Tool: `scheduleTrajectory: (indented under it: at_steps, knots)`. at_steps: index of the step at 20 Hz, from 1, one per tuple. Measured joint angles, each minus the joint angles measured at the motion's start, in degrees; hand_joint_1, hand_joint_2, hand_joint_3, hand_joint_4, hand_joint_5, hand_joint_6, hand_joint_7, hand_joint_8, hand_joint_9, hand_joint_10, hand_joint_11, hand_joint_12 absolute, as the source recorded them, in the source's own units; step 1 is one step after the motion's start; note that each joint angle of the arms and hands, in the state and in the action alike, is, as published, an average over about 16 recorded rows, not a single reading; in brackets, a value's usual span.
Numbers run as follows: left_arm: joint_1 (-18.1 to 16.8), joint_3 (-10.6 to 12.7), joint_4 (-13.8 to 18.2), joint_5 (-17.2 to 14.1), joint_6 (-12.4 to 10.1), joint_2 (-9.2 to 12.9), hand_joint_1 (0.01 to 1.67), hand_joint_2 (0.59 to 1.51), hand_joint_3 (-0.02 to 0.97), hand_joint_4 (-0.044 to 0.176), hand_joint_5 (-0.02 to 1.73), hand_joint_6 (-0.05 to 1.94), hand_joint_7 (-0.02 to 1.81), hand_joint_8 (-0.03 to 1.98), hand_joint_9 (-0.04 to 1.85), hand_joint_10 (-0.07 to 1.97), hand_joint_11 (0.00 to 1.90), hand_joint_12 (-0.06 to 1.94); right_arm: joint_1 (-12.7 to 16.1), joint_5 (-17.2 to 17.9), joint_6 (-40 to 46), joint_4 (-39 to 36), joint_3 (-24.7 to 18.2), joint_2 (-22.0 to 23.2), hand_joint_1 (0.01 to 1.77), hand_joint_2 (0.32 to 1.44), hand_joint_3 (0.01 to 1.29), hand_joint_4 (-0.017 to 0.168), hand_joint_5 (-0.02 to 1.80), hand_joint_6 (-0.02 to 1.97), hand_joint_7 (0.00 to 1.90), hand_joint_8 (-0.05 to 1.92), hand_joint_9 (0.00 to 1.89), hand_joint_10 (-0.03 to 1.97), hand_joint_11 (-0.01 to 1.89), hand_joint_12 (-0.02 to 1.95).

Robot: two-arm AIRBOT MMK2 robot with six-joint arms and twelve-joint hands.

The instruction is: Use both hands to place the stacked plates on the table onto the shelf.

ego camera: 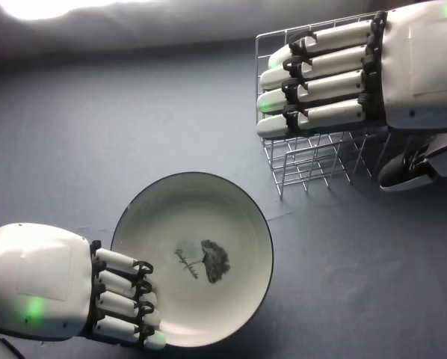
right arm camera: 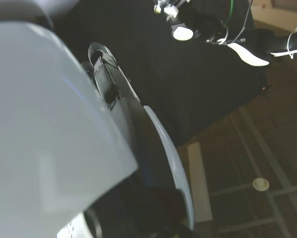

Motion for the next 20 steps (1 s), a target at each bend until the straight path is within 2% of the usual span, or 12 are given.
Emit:
scheduleTrajectory:
  at_steps: [12,20]
  knots:
    - [2.56,-0.21,-0.18,0.52,1.50,-0.43,0.02,1.119,0.012,0.008,0.14,-0.04,0.17,0.00,0.18,0.01,0.02,0.41,-3.84,-1.11,-0.19,-3.44,-4.68,-0.45,0.91,0.96,0.01,0.004,0.11,0.02,0.09,0.02,0.07,0.01,0.01,0.25]
    - [2.84,-0.18,-0.29,0.59,2.16,-0.52,0.02,1.116,0.012,0.009,0.15,-0.03,0.15,-0.01,0.17,0.01,0.02,0.40,-6.39,-2.12,-0.50,-4.88,-5.28,-1.09,0.93,0.96,0.01,0.004,0.09,0.02,0.09,0.02,0.07,0.01,0.01,0.25]
